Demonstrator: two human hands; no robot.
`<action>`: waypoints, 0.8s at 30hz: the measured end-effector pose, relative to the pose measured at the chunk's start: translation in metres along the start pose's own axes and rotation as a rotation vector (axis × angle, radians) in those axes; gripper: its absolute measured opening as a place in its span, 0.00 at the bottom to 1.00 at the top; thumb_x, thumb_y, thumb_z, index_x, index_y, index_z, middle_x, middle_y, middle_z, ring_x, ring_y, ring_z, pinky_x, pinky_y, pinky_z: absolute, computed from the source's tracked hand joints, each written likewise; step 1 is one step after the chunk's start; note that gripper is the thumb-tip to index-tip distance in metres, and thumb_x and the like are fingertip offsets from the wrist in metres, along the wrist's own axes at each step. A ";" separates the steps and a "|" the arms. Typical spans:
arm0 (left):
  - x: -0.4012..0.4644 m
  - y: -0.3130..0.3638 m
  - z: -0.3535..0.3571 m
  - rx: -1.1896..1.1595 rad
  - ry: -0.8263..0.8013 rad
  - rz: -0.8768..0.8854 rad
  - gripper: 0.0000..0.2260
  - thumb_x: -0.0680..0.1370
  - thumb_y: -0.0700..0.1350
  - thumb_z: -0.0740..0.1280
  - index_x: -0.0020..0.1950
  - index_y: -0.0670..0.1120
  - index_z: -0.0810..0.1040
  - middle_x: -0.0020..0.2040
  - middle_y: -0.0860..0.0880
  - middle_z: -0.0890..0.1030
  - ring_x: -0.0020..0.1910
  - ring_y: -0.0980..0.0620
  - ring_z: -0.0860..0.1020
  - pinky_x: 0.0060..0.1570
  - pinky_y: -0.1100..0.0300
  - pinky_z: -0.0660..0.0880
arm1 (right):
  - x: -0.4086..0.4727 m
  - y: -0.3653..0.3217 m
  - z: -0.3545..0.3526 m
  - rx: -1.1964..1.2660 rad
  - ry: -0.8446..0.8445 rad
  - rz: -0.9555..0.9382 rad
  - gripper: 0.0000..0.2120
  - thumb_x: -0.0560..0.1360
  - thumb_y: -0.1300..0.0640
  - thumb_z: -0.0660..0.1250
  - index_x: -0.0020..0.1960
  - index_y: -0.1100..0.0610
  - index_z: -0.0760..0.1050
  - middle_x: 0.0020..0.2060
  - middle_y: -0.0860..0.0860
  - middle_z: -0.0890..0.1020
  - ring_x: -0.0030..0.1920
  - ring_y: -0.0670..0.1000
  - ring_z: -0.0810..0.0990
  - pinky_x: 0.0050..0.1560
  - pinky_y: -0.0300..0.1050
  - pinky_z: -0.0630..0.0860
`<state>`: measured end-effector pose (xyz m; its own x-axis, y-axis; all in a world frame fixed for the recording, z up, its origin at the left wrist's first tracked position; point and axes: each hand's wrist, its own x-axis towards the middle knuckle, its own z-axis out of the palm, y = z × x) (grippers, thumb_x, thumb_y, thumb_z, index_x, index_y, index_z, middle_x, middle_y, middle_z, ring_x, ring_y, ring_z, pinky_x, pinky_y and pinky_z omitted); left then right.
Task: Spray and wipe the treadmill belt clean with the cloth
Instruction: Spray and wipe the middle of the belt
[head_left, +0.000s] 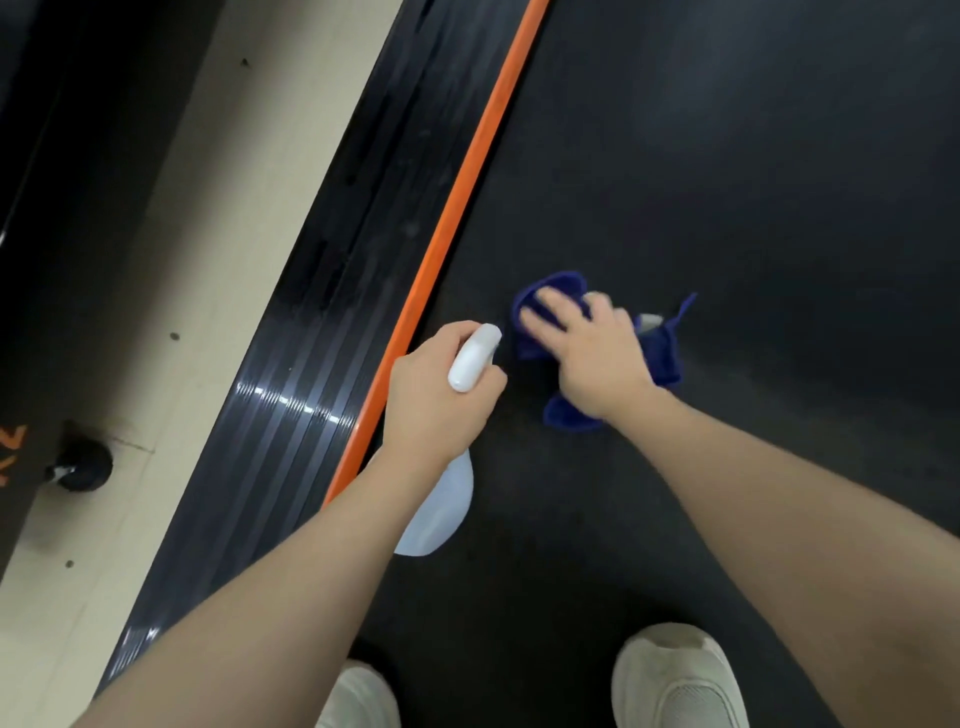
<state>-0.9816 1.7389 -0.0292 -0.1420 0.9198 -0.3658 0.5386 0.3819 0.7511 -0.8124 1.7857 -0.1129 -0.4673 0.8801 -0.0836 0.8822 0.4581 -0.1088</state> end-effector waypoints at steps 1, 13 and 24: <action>0.001 0.000 0.001 0.016 -0.007 0.015 0.13 0.72 0.43 0.68 0.56 0.49 0.79 0.43 0.59 0.79 0.47 0.54 0.79 0.50 0.55 0.76 | 0.011 0.003 -0.007 0.002 -0.057 0.195 0.30 0.71 0.62 0.61 0.72 0.50 0.65 0.73 0.53 0.64 0.59 0.64 0.69 0.51 0.53 0.68; 0.017 -0.001 -0.004 0.004 0.038 -0.126 0.04 0.67 0.47 0.62 0.41 0.53 0.71 0.39 0.52 0.75 0.44 0.48 0.76 0.54 0.42 0.75 | -0.004 -0.010 -0.006 0.007 -0.180 0.291 0.31 0.75 0.60 0.61 0.75 0.50 0.56 0.76 0.53 0.55 0.62 0.63 0.65 0.54 0.52 0.66; 0.005 0.004 -0.002 -0.021 0.015 -0.108 0.07 0.71 0.44 0.66 0.48 0.52 0.76 0.39 0.56 0.77 0.47 0.47 0.79 0.53 0.45 0.76 | -0.005 0.000 -0.015 -0.024 -0.319 0.332 0.33 0.77 0.57 0.59 0.77 0.49 0.48 0.77 0.51 0.46 0.67 0.63 0.58 0.62 0.53 0.62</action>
<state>-0.9819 1.7452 -0.0270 -0.2109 0.8744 -0.4370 0.5022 0.4805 0.7190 -0.8089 1.7833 -0.0971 -0.1499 0.8992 -0.4109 0.9865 0.1636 -0.0020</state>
